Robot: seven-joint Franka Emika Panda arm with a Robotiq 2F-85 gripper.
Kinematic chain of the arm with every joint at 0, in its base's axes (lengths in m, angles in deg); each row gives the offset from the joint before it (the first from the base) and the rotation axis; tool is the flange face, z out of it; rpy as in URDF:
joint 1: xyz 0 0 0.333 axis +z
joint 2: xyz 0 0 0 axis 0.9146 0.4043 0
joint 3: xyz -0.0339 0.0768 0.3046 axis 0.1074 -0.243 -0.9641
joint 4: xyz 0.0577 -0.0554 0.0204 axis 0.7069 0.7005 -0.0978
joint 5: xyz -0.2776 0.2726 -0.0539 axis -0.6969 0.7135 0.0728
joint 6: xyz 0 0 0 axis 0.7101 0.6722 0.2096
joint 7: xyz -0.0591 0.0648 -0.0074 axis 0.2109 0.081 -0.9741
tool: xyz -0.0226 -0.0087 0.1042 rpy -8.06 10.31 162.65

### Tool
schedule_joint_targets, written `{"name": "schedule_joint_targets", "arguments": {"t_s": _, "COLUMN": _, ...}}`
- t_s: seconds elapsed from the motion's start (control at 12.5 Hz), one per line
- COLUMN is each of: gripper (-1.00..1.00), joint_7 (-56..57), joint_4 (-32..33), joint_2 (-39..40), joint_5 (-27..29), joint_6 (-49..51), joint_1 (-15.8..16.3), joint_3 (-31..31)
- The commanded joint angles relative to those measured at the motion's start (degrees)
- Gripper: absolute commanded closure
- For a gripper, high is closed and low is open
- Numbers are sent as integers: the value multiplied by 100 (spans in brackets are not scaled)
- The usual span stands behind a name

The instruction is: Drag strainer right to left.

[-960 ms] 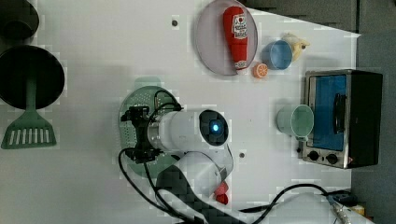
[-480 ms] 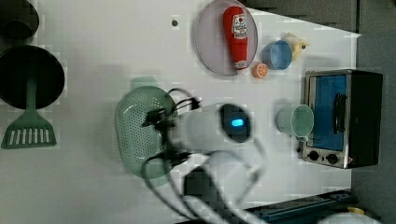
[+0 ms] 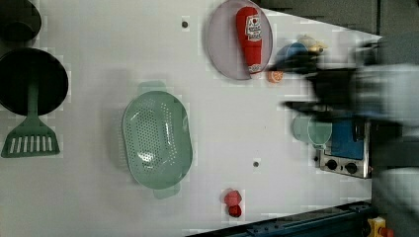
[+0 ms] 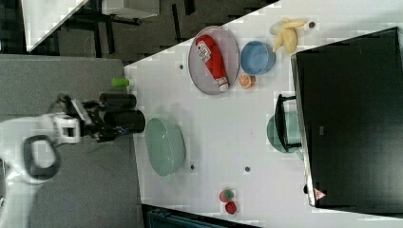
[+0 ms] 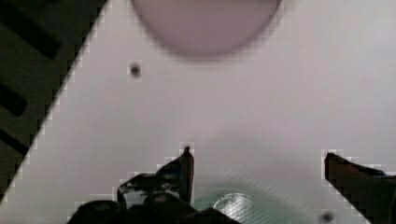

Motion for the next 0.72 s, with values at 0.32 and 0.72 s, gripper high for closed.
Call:
{"name": "schedule_joint_targets", "arguments": {"t_s": 0.32, "gripper": -100, "joint_7": 3699, "joint_4": -333, "joint_2": -1039, "joint_5": -727, "joint_6": 1741, "joint_1": -537, "joint_3": 1744}}
{"name": "schedule_joint_targets", "arguments": {"t_s": 0.72, "gripper": -100, "joint_7": 3163, "joint_4": -346, "joint_2": -1278, "joint_5": -1276, "joint_6": 1815, "joint_1": -540, "joint_3": 1836}}
